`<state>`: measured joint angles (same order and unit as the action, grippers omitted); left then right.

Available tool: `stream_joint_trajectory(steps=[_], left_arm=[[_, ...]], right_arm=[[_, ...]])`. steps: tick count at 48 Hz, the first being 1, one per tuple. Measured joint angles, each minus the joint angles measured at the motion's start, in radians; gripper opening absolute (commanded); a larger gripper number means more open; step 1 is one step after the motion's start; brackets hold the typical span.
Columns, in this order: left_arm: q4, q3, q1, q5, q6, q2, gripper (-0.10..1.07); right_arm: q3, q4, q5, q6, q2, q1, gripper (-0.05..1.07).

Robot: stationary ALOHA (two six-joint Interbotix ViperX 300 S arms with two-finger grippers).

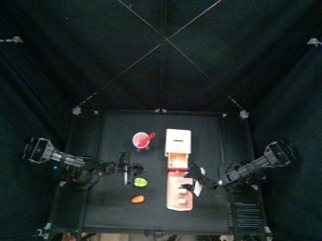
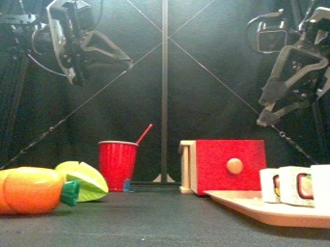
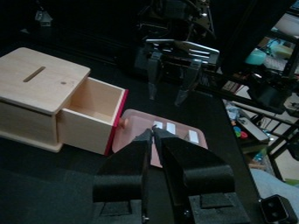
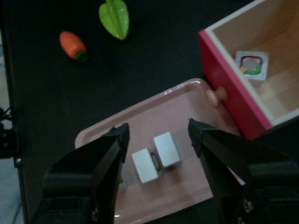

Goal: Grab sushi piece from plate

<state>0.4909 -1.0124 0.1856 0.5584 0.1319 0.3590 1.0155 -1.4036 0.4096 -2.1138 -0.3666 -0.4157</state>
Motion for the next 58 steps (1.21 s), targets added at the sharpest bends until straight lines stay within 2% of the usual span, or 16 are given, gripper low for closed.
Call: stream_joint_trajectory(steps=[14,39,49,58], left_arm=[[0.002,-0.002,0.0,0.0,-0.003,-0.002,0.56],[0.002,-0.003,-0.002,0.0,-0.003,-0.002,0.56],[0.003,-0.005,-0.002,0.0,-0.003,-0.002,0.56],[0.002,-0.005,0.0,0.0,-0.003,-0.002,0.56]], right_arm=[[0.008,-0.037,-0.084,-0.002,0.101,0.015,0.89],[-0.052,-0.12,-0.229,0.0,0.264,0.124,0.89],[-0.063,-0.124,-0.258,0.0,0.281,0.167,0.89],[-0.063,-0.123,-0.261,0.0,0.282,0.175,0.89]])
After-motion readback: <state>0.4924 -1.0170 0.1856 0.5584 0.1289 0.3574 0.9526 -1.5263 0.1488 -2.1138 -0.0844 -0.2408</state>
